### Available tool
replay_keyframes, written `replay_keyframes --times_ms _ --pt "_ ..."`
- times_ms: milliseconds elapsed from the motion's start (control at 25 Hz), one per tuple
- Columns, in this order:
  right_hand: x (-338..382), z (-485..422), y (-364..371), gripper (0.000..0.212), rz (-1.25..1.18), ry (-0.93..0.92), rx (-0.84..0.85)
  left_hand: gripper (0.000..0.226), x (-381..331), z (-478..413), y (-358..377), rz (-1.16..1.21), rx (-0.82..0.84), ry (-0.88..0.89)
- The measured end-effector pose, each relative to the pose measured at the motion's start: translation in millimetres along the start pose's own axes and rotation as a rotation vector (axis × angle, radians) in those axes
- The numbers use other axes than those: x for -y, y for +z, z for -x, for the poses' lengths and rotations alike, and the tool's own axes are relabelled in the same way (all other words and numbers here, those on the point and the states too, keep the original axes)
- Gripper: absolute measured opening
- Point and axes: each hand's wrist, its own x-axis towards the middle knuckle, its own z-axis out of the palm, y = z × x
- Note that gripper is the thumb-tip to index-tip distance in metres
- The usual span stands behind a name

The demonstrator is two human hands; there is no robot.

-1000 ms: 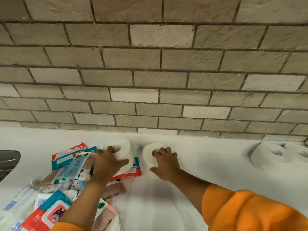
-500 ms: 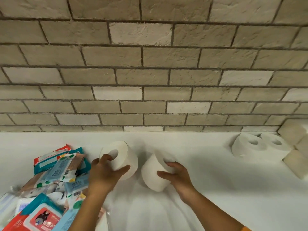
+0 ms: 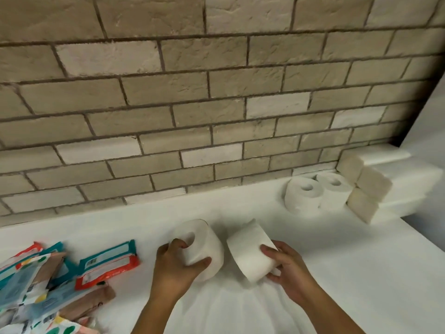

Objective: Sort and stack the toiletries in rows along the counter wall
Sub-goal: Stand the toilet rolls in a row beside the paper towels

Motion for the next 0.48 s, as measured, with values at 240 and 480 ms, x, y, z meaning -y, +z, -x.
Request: replay_keyframes --times_ms 240,480 --pt "65.8 -12.5 -81.7 0.053 0.088 -0.198 -0.254 0.067 -81.7 -13.1 71.3 0.056 0.065 0.086" --pt "148.2 -62.9 -166.3 0.035 0.417 -0.519 -0.432 0.064 -171.4 -38.7 145.7 0.088 0.056 0.207"
